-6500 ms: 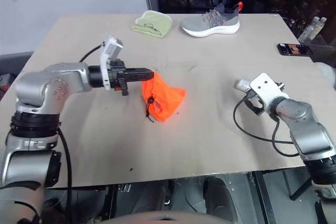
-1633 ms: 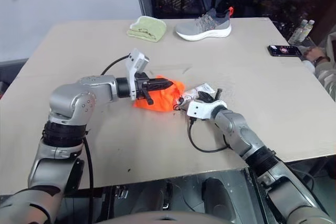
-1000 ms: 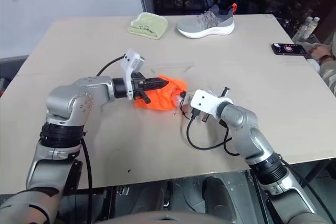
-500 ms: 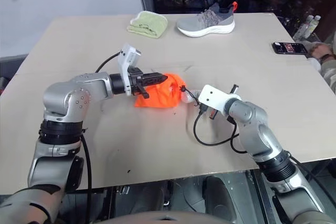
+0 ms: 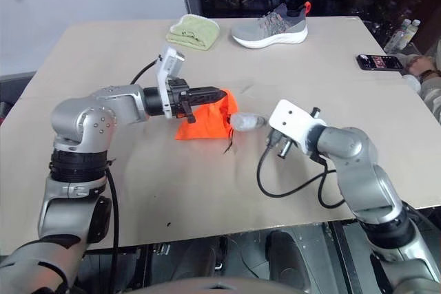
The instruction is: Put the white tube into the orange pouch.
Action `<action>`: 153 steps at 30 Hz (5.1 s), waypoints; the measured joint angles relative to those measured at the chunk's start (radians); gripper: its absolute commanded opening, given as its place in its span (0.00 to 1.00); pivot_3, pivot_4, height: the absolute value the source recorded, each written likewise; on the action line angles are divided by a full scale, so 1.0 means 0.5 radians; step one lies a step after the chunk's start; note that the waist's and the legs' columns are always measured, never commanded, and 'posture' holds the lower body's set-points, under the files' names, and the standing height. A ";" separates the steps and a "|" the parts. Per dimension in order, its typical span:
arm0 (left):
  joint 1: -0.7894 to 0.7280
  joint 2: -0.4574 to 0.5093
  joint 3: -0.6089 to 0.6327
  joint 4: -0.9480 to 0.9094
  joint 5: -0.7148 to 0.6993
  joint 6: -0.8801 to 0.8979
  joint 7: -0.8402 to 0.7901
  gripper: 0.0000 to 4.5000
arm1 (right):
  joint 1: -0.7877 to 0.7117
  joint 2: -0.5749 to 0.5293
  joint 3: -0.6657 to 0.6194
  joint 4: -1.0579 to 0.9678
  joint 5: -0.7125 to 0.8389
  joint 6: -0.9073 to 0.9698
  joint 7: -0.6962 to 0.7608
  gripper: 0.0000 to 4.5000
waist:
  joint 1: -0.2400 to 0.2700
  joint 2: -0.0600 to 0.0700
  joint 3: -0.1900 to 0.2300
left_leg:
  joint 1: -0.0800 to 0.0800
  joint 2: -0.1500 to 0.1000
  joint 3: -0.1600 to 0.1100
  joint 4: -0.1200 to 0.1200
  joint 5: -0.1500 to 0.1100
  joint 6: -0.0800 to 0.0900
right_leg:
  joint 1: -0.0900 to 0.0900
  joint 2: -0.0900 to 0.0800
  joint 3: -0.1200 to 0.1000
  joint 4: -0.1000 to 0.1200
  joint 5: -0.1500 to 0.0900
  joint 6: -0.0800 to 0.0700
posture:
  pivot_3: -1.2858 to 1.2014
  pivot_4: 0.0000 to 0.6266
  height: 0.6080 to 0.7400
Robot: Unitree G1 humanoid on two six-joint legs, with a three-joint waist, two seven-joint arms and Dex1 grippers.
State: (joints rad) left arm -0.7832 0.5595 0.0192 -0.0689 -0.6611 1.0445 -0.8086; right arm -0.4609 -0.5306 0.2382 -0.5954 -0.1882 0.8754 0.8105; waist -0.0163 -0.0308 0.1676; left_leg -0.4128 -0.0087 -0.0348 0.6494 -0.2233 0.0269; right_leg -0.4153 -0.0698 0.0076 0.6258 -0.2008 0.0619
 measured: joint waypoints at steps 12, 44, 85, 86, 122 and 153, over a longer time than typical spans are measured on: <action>-0.005 0.050 -0.031 0.000 -0.020 -0.002 -0.096 0.00 | -0.154 0.077 0.134 0.232 0.100 0.255 -0.154 0.01 | 0.007 0.002 0.002 | -0.003 -0.003 0.000 0.000 0.000 0.000 | -0.001 -0.002 -0.004 0.000 0.000 0.000 | 0.52 0.24 1.00; -0.187 -0.450 -0.212 0.110 0.166 0.342 0.473 0.00 | -0.620 0.193 0.643 0.559 0.094 0.516 -0.428 0.01 | 0.014 0.003 0.002 | -0.005 -0.008 -0.002 0.002 0.001 0.000 | 0.000 -0.004 -0.004 0.001 0.001 0.000 | 0.52 0.24 1.00; 0.088 -0.510 -0.024 0.412 0.361 -0.190 0.516 0.00 | -0.307 0.071 0.248 1.230 -0.008 -0.513 -0.595 0.52 | 0.005 0.005 0.003 | -0.003 -0.008 0.001 0.001 0.002 -0.002 | 0.000 -0.004 -0.002 0.001 0.001 0.000 | 0.52 0.24 1.00; 0.098 -0.507 -0.024 0.379 0.371 -0.190 0.520 0.00 | -0.372 0.071 0.252 1.320 -0.079 -0.571 -0.644 0.52 | 0.009 0.005 0.003 | -0.003 -0.009 0.001 0.001 0.002 -0.002 | 0.000 -0.005 -0.002 0.000 0.001 0.000 | 0.52 0.24 1.00; 0.241 -0.536 -0.038 0.110 0.352 -0.127 0.586 0.00 | -0.728 0.737 -1.320 2.024 1.286 0.614 -0.827 0.52 | 0.005 0.007 0.003 | -0.002 -0.009 0.002 0.000 0.000 0.000 | 0.000 -0.005 0.000 0.003 0.002 0.001 | 0.52 0.24 1.00; 0.268 -0.541 -0.030 0.053 0.295 -0.062 0.665 0.00 | -0.835 0.689 -1.202 2.485 1.400 0.212 -0.779 0.26 | -0.052 0.008 0.003 | 0.001 -0.006 0.001 -0.001 0.000 0.001 | 0.000 -0.002 0.004 0.004 0.002 0.001 | 0.52 0.24 1.00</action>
State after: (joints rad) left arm -0.6491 0.2889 0.0045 -0.0423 -0.5138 1.0136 -0.4762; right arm -0.8785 -0.1862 -0.3627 0.6471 0.5117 0.9813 0.4211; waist -0.0425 -0.0269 0.1692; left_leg -0.4124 -0.0117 -0.0340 0.6487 -0.2233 0.0272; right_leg -0.4151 -0.0709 0.0094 0.6276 -0.1996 0.0624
